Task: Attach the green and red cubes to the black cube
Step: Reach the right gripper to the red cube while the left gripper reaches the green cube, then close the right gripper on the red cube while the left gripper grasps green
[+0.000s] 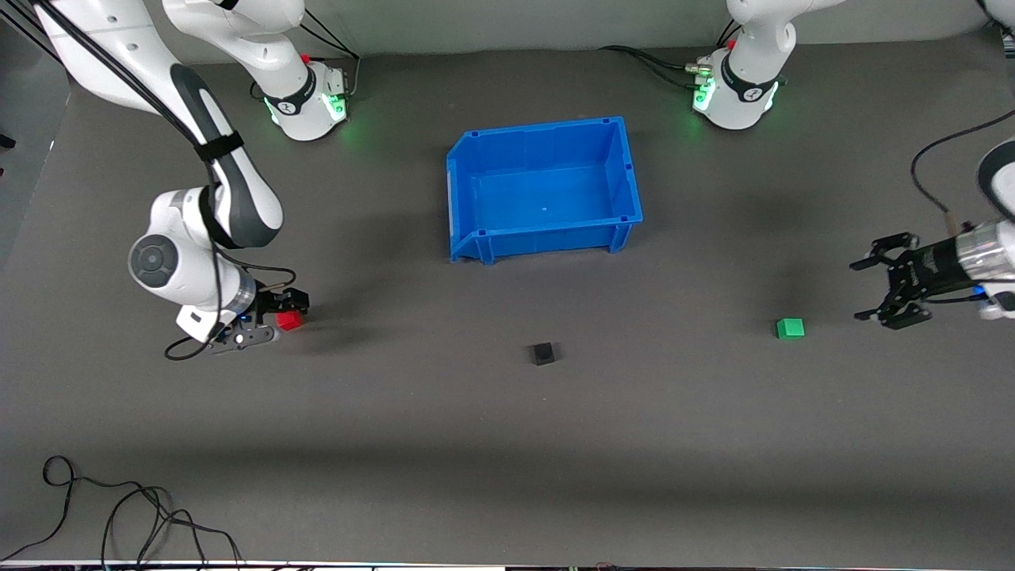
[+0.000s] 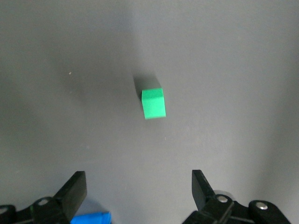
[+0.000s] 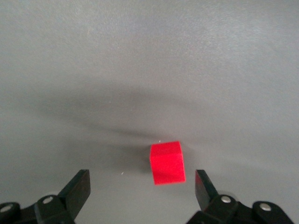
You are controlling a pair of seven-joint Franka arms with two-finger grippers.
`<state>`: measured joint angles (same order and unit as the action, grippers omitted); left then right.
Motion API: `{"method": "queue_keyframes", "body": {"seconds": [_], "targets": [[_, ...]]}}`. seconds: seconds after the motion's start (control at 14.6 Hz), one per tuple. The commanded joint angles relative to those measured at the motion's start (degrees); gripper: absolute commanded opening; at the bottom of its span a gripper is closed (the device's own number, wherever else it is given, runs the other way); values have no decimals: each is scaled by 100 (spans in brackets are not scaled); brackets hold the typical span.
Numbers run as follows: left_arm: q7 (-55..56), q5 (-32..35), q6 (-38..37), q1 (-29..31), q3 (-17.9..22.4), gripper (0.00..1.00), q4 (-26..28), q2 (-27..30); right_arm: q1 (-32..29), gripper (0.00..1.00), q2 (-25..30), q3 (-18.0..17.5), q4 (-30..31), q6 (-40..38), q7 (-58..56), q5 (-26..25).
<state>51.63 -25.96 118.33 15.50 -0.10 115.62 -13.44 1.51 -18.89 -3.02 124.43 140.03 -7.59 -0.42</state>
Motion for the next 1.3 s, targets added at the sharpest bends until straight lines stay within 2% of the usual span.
{"method": "queue_keyframes", "body": {"seconds": [0.0, 0.21, 0.41, 0.62, 0.68, 0.89, 0.96, 1.23], "targets": [[119, -85, 470, -99, -17, 100, 57, -377, -63, 99, -150, 142, 196, 577, -548, -125], [40, -436, 883, -143, -17, 100, 57, -834, -63, 99, -334, 231, 398, 1077, -761, -125], [40, -454, 1253, -240, -17, 100, 66, -1142, -55, 99, -572, 258, 582, 1631, -735, -116], [40, -463, 1482, -319, -34, 100, 66, -1318, -37, 98, -590, 258, 600, 1650, -682, -116], [40, -515, 1604, -354, -34, 100, 66, -1380, -46, 90, -590, 258, 600, 1650, -682, -116], [40, -568, 1869, -434, -70, 100, 66, -1556, -55, 51, -581, 258, 600, 1633, -656, -55], [31, -560, 1878, -434, -70, 100, 66, -1582, -55, 45, -572, 266, 600, 1615, -647, -46], [31, -568, 1869, -416, -70, 100, 84, -1583, -55, 45, -546, 267, 592, 1597, -375, 216]]}}
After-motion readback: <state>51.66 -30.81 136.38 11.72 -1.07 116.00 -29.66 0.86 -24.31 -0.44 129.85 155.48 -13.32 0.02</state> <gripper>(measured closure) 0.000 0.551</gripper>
